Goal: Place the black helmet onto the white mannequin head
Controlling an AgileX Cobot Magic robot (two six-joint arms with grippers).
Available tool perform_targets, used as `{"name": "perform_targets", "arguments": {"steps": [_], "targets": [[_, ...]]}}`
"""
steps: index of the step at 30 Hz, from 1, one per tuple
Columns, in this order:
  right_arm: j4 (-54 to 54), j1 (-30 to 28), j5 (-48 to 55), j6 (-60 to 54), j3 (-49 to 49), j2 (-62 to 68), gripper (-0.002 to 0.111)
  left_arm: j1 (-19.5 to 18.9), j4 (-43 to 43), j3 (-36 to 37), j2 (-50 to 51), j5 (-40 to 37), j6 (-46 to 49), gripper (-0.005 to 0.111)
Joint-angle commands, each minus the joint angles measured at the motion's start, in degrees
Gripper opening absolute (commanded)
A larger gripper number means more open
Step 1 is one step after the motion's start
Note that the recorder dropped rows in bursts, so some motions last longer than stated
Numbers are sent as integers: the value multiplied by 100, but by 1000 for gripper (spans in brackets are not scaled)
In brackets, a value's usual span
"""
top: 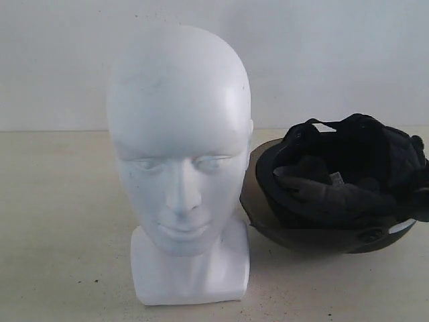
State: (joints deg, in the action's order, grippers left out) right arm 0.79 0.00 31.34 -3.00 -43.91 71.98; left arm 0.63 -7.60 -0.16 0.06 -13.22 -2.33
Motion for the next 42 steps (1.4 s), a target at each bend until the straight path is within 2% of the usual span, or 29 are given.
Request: {"name": "perform_targets", "arguments": {"steps": [1, 4, 6, 9, 11, 18, 23, 27, 33, 39, 42], "targets": [[-125, -56, -400, -257, -24, -67, 0, -7, -31, 16, -6, 33, 27, 4], [-125, -56, -820, -406, -24, -67, 11, -7, -31, 16, -6, 33, 27, 4], [-125, -56, -1067, -406, -24, -67, 28, -7, -31, 16, -6, 33, 27, 4], [-125, -56, -1453, -395, -24, -36, 62, -7, -31, 16, -6, 33, 27, 4], [-125, -56, -1559, -177, -24, 2, 74, -7, -31, 16, -6, 33, 27, 4], [-79, -56, -824, 300, -24, -123, 74, -7, -31, 16, -6, 33, 27, 4], [-110, -56, 628, 978, -378, -444, 74, -7, -31, 16, -6, 33, 27, 4], [552, 59, 1300, 1378, -373, -561, 74, -7, -31, 16, -6, 33, 27, 4], [1915, 129, 549, 1471, 309, -549, 74, -7, -31, 16, -6, 33, 27, 4], [2265, 129, -619, 1820, 928, -521, 74, -7, -31, 16, -6, 33, 27, 4], [2293, 129, -783, 1881, 987, -324, 74, -7, -31, 16, -6, 33, 27, 4]]}}
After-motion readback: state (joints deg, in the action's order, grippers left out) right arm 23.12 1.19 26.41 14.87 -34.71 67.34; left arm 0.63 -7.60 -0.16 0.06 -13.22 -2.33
